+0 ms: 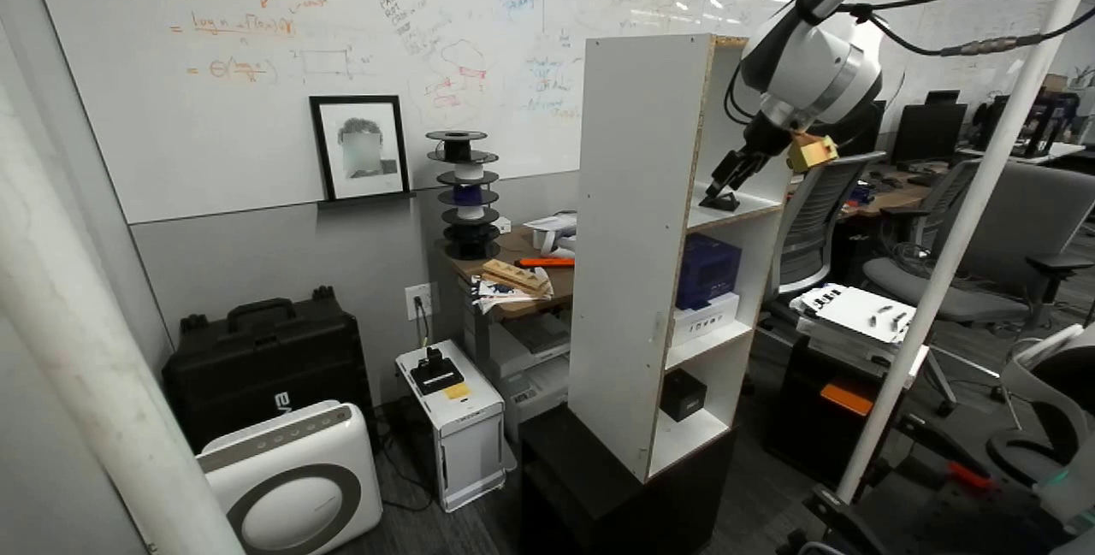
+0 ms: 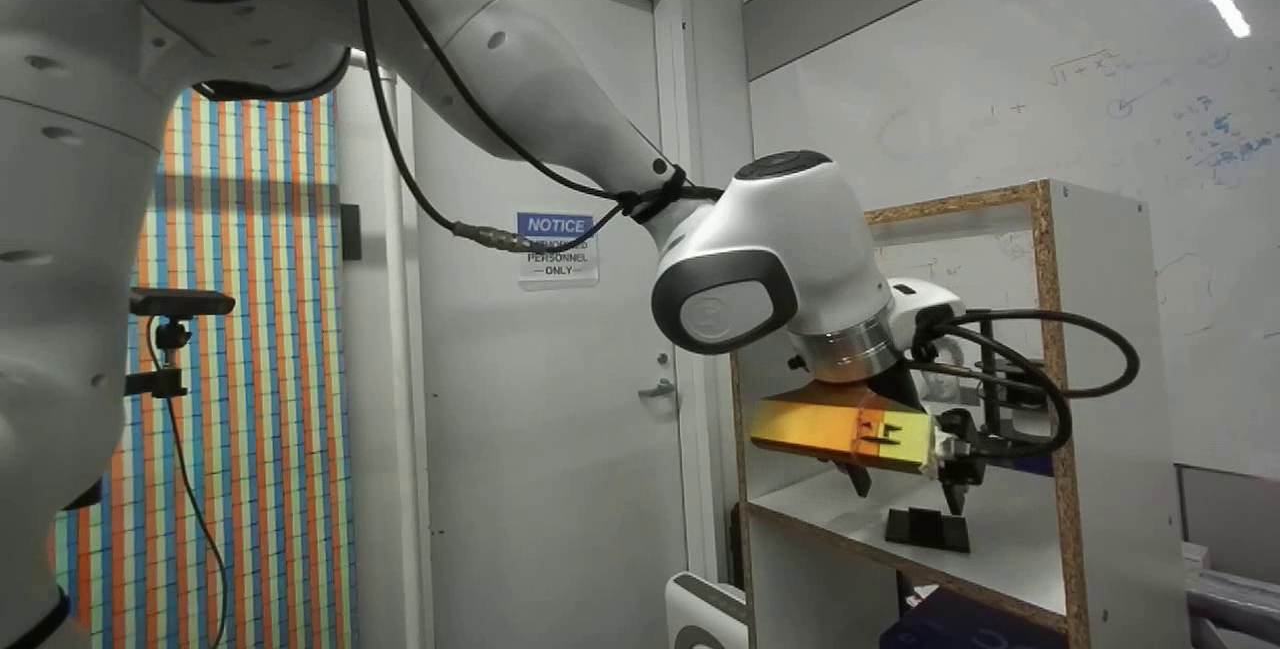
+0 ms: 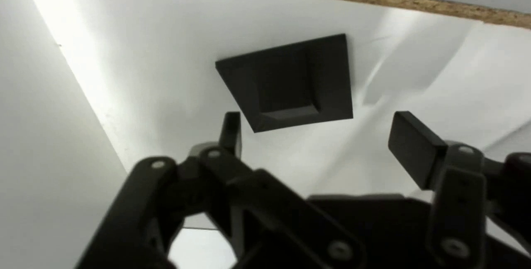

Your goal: Put the black object on top of the shelf

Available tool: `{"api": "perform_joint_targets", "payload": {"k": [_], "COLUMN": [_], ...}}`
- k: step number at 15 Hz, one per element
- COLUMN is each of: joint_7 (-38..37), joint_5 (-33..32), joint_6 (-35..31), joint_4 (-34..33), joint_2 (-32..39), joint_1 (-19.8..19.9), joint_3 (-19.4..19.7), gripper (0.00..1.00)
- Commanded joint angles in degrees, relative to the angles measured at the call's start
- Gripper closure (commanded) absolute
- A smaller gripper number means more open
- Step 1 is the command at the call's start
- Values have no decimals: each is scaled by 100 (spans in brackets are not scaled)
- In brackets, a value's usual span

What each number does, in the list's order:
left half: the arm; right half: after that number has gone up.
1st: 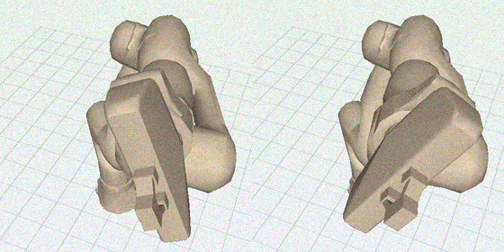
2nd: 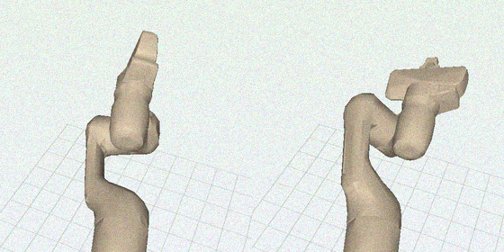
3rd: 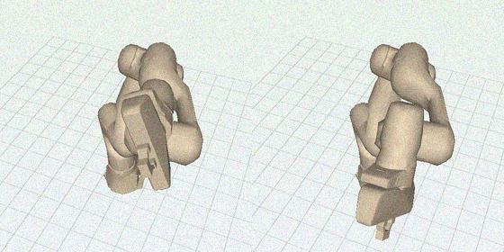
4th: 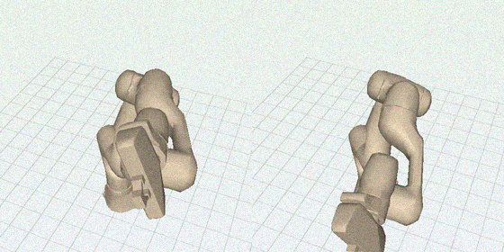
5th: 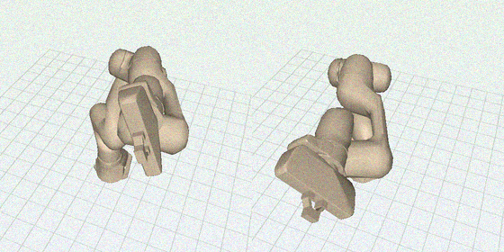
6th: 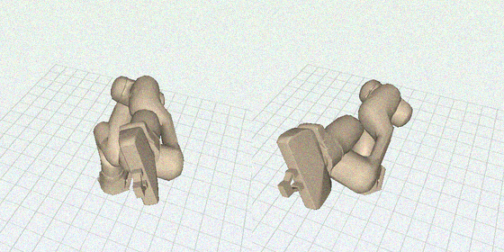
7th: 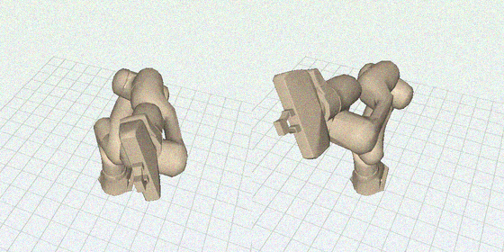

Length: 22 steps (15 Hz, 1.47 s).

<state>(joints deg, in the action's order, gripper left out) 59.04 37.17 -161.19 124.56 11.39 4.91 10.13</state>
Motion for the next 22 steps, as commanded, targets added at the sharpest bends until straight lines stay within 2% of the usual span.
{"api": "perform_joint_targets", "payload": {"k": [1, 7, 10, 16, 20, 22], "joint_7": [469, 559, 508, 378, 8, -525], "joint_5": [498, 594, 800, 889, 461, -230], "joint_6": [-78, 32, 225, 193, 420, 739], "joint_4": [-405, -303, -110, 820, 1554, 1980], "joint_2": [320, 220, -30, -1187, -2183, -2809], "joint_1": [151, 218, 269, 279, 303, 379], "joint_3": [-184, -173, -148, -4, 68, 67], "gripper": [42, 89, 86, 86, 86, 86]}}
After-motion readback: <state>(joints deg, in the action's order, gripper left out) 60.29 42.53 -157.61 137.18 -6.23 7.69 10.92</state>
